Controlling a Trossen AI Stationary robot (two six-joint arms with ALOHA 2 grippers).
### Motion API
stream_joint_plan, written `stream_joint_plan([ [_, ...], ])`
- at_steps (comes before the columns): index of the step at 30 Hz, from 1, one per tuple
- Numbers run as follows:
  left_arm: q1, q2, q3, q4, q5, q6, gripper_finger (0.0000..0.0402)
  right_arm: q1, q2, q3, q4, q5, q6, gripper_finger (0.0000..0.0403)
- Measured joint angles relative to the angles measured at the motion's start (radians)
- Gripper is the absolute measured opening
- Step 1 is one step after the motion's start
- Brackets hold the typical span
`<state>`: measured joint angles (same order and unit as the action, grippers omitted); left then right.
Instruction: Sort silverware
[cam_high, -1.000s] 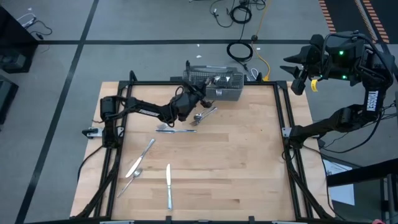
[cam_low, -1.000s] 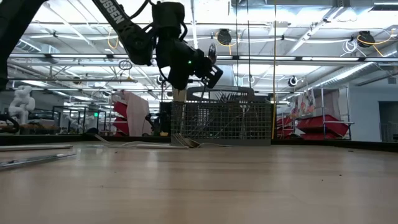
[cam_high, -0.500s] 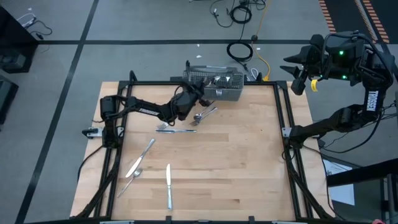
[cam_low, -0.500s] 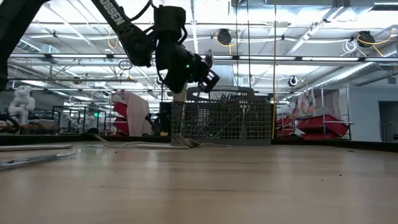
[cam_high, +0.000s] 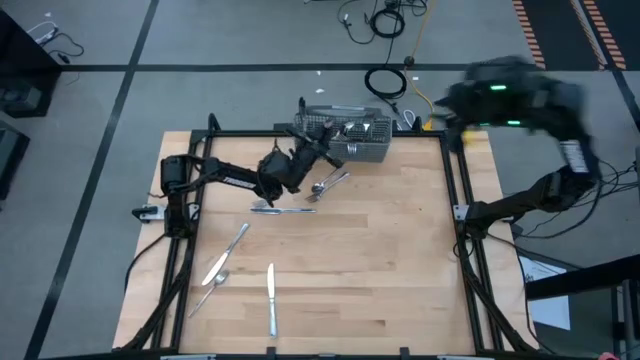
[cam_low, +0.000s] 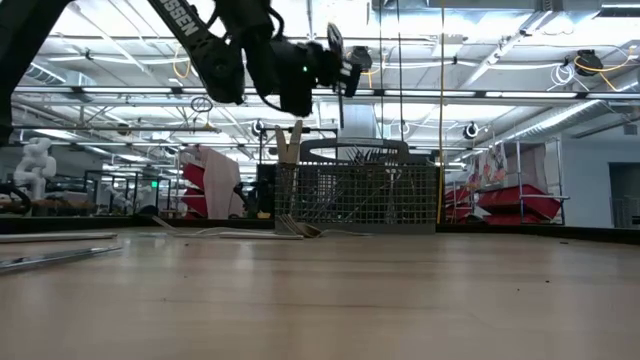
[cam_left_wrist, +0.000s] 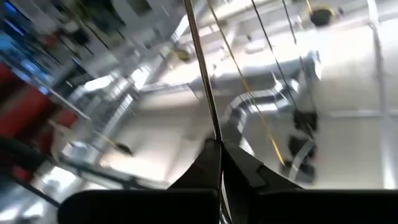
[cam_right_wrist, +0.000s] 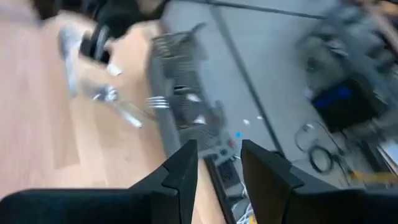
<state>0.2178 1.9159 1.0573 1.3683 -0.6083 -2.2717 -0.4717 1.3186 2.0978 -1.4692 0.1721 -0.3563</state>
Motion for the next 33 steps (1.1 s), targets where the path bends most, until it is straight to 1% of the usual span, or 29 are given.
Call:
stream_joint_plan([
  [3, -0.011, -0.012, 0.0, 0.146, 0.002, 0.098, 0.001, -0.011, -0.017, -0.214, 0.201, -0.163, -0.115, 0.0114],
  [5, -0.02, -0.04, 0.0, 0.201, 0.002, 0.151, 0.001, -0.029, -0.044, -0.354, 0.362, -0.254, -0.189, 0.0114],
  [9, -0.038, -0.076, 0.0, 0.203, 0.043, 0.213, 0.001, -0.071, -0.078, -0.563, 0.702, -0.282, -0.349, 0.0114],
  [11, -0.05, -0.078, 0.0, 0.203, 0.067, 0.212, 0.001, -0.074, -0.067, -0.631, 0.839, -0.328, -0.374, 0.0114],
  [13, -0.063, -0.079, 0.0, 0.203, 0.087, 0.205, 0.001, -0.067, -0.051, -0.659, 0.925, -0.389, -0.359, 0.0118],
  [16, -0.09, -0.079, 0.0, 0.193, 0.097, 0.16, 0.001, -0.057, -0.022, -0.659, 0.932, -0.442, -0.342, 0.0136],
  [19, -0.111, -0.079, 0.0, 0.148, 0.104, 0.11, 0.001, -0.035, 0.005, -0.663, 0.925, -0.44, -0.346, 0.0162],
  [23, -0.118, -0.079, 0.0, 0.071, 0.122, 0.052, 0.001, -0.007, 0.012, -0.66, 0.98, -0.441, -0.349, 0.0191],
  [26, -0.117, -0.079, 0.0, 0.042, 0.148, 0.051, 0.001, 0.0, 0.019, -0.66, 1.001, -0.432, -0.327, 0.0198],
  [33, -0.103, -0.08, 0.0, -0.004, 0.183, 0.025, 0.001, 0.002, 0.043, -0.659, 1.017, -0.443, -0.301, 0.0193],
])
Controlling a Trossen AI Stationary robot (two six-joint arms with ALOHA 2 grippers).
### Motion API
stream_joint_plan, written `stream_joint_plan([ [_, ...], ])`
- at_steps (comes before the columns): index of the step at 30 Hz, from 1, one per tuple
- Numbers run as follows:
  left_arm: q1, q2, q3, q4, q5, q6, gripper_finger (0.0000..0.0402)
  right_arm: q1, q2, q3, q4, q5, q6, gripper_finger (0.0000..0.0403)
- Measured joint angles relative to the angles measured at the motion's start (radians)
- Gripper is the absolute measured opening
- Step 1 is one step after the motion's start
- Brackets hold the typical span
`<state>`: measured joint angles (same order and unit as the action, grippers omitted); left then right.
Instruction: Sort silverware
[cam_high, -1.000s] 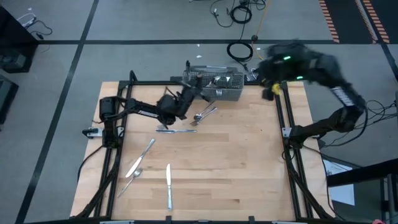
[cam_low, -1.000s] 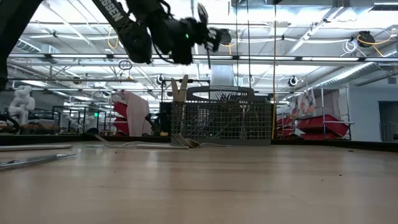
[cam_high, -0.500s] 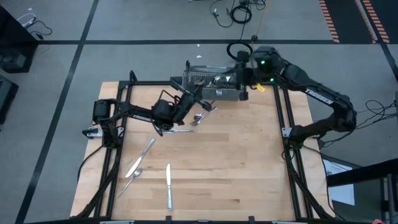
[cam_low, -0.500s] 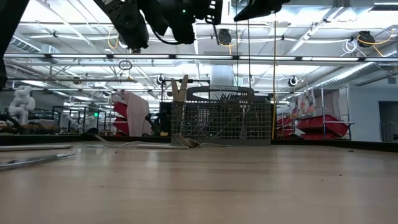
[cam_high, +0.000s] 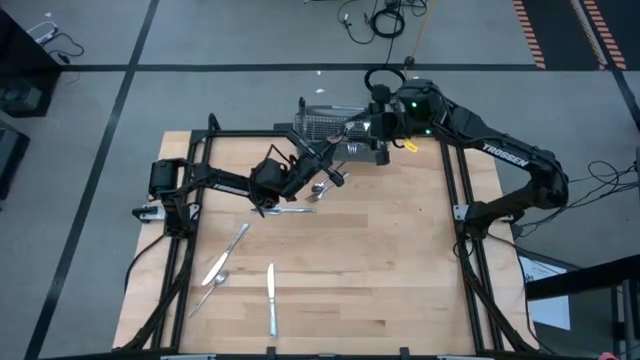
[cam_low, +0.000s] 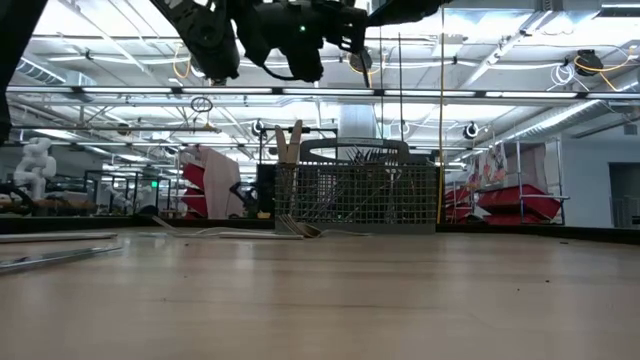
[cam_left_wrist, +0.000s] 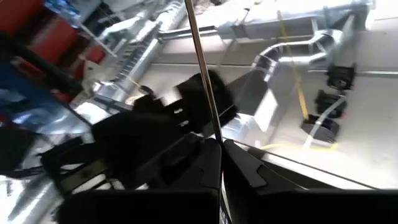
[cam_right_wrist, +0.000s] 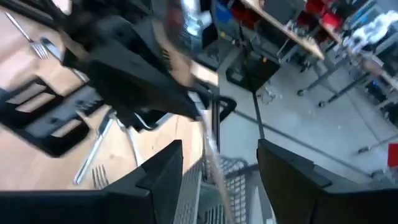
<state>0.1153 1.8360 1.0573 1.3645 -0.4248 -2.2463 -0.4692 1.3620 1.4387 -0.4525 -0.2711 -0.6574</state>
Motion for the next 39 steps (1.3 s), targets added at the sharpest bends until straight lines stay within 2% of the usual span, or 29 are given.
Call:
stream_joint_plan([
  [11, 0.004, 0.0, 0.0, 0.003, 0.021, 0.0, 0.001, 0.008, 0.092, 0.0, 0.029, -0.019, 0.025, 0.0191],
  [17, 0.009, 0.0, 0.0, -0.028, 0.041, -0.001, 0.001, 0.009, 0.088, 0.0, 0.031, -0.018, 0.016, 0.017],
  [23, 0.009, 0.0, 0.0, -0.079, 0.056, -0.026, 0.001, 0.01, 0.069, 0.0, 0.012, 0.03, 0.004, 0.0123],
  [30, 0.014, 0.0, 0.0, -0.093, 0.056, -0.023, 0.001, 0.01, 0.071, 0.0, -0.027, 0.03, -0.037, 0.0018],
  [36, 0.013, 0.0, 0.0, -0.1, 0.056, -0.009, 0.001, 0.021, 0.072, 0.0, -0.047, 0.039, -0.07, 0.0004],
  [39, 0.014, 0.0, 0.0, -0.099, 0.054, 0.004, 0.001, 0.022, 0.072, 0.0, -0.034, 0.08, -0.071, 0.0003],
])
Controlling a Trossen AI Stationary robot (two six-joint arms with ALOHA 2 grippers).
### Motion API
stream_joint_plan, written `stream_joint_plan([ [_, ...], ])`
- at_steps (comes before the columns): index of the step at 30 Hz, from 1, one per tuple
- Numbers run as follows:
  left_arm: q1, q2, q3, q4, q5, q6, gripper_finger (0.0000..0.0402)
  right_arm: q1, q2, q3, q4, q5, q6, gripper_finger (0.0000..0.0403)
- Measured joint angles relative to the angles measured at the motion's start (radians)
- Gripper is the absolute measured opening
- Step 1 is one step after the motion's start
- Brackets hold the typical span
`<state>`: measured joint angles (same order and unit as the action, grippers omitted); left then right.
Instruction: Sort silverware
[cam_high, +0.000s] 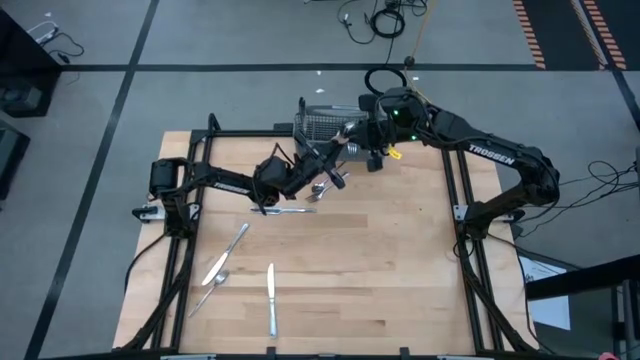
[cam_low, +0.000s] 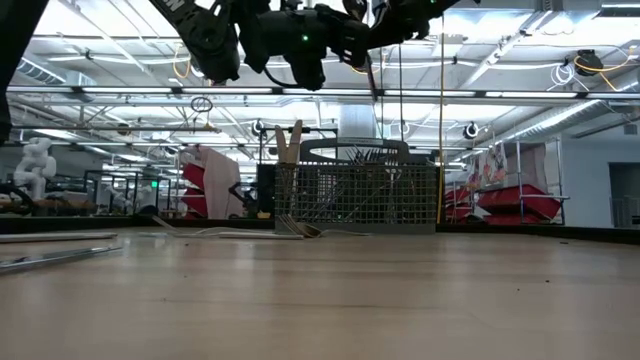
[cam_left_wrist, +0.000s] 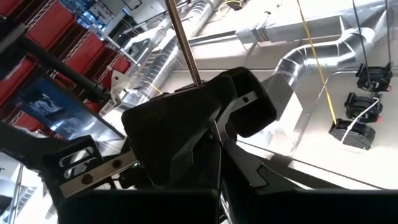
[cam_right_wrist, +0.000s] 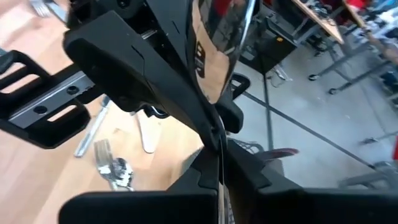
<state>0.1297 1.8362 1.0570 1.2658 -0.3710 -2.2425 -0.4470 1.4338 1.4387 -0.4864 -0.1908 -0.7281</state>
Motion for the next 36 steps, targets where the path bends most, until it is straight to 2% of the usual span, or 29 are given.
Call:
stream_joint_plan([
  [6, 0.004, -0.001, 0.0, 0.014, -0.007, 0.083, 0.001, -0.017, -0.012, -0.001, 0.078, 0.046, 0.038, 0.0001],
  [11, 0.019, 0.0, 0.0, 0.066, 0.005, 0.165, 0.0028, -0.063, -0.038, 0.002, 0.187, 0.081, 0.104, 0.0001],
  [13, 0.037, 0.0, 0.0, 0.089, 0.04, 0.215, 0.0033, -0.093, -0.04, 0.002, 0.21, 0.08, 0.156, 0.0001],
  [18, 0.142, 0.0, 0.0, 0.311, 0.287, 0.48, 0.0038, -0.154, -0.049, 0.002, 0.245, 0.039, 0.264, 0.0],
  [23, 0.26, -0.085, 0.006, 0.304, 0.655, 0.69, 0.0038, -0.173, -0.045, 0.0, 0.261, -0.001, 0.315, 0.0],
  [26, 0.328, -0.144, 0.006, 0.275, 0.825, 0.826, 0.0038, -0.178, -0.04, 0.0, 0.302, -0.02, 0.357, 0.0],
  [29, 0.388, -0.22, 0.005, 0.184, 1.021, 0.976, 0.0038, -0.177, -0.013, 0.001, 0.32, -0.023, 0.406, 0.0],
  [32, 0.43, -0.306, 0.005, -0.049, 1.209, 1.193, 0.0038, -0.174, 0.028, 0.0, 0.367, -0.026, 0.452, 0.0],
  [34, 0.448, -0.366, 0.005, -0.283, 1.244, 1.377, 0.0038, -0.165, 0.057, 0.0, 0.404, -0.024, 0.472, 0.0],
  [36, 0.458, -0.431, 0.005, -0.53, 1.232, 1.599, 0.0038, -0.153, 0.087, 0.0, 0.429, -0.019, 0.511, 0.0],
])
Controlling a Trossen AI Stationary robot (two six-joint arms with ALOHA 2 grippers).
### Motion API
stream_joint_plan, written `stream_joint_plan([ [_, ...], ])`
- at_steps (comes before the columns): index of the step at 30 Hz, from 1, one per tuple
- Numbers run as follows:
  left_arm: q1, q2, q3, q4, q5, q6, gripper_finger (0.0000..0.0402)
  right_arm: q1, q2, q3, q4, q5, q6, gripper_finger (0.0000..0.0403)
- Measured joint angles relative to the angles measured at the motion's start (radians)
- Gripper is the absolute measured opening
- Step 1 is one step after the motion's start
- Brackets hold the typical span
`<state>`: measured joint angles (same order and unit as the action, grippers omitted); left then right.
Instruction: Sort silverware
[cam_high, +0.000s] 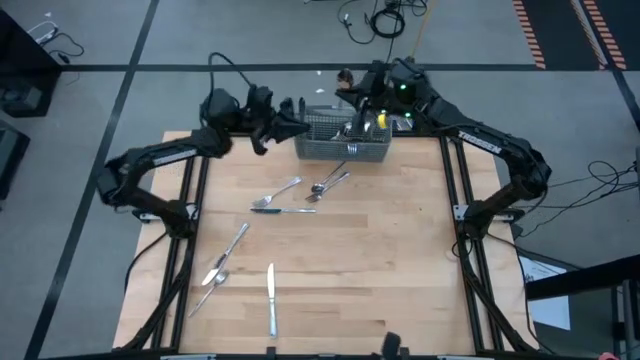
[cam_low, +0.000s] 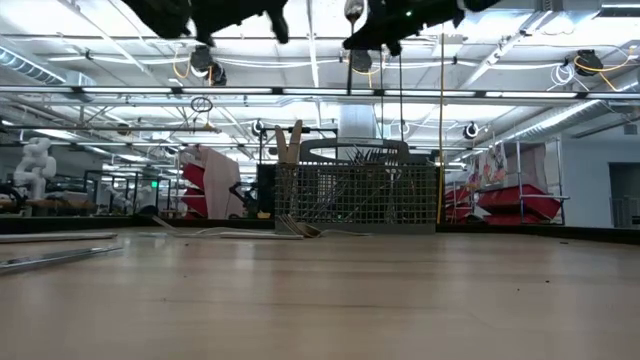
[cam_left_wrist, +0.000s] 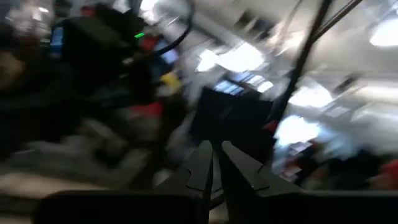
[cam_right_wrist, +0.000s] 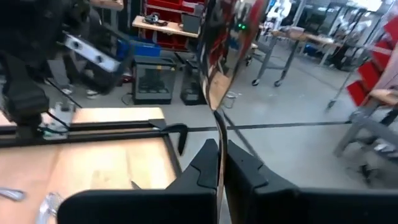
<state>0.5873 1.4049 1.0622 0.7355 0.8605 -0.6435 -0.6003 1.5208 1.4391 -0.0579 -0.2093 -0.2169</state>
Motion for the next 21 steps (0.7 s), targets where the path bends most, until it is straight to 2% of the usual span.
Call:
stream_joint_plan([
  [1, 0.006, -0.035, 0.0, -0.127, -0.034, 0.113, 0.0038, 0.007, 0.015, 0.0, 0.015, 0.0, 0.018, 0.0],
  [3, 0.011, -0.102, 0.0, -0.372, -0.166, 0.316, 0.0038, 0.021, 0.041, 0.0, 0.036, 0.007, 0.043, 0.0],
  [5, 0.013, -0.163, 0.0, -0.574, -0.389, 0.459, 0.0038, 0.034, 0.062, 0.0, 0.048, 0.056, 0.052, 0.0],
  [7, 0.013, -0.215, 0.0, -0.714, -0.615, 0.522, 0.0038, 0.046, 0.083, 0.0, 0.052, 0.111, 0.061, 0.0],
  [10, 0.014, -0.271, 0.0, -0.835, -0.812, 0.556, 0.0038, 0.062, 0.12, 0.0, 0.073, 0.178, 0.081, 0.0],
  [14, 0.013, -0.311, -0.011, -0.873, -0.916, 0.556, 0.0038, 0.081, 0.185, 0.0, 0.158, 0.239, 0.112, 0.0],
  [21, 0.013, -0.37, -0.096, -0.869, -0.923, 0.547, 0.0038, 0.115, 0.285, -0.002, 0.213, 0.406, 0.152, 0.0],
])
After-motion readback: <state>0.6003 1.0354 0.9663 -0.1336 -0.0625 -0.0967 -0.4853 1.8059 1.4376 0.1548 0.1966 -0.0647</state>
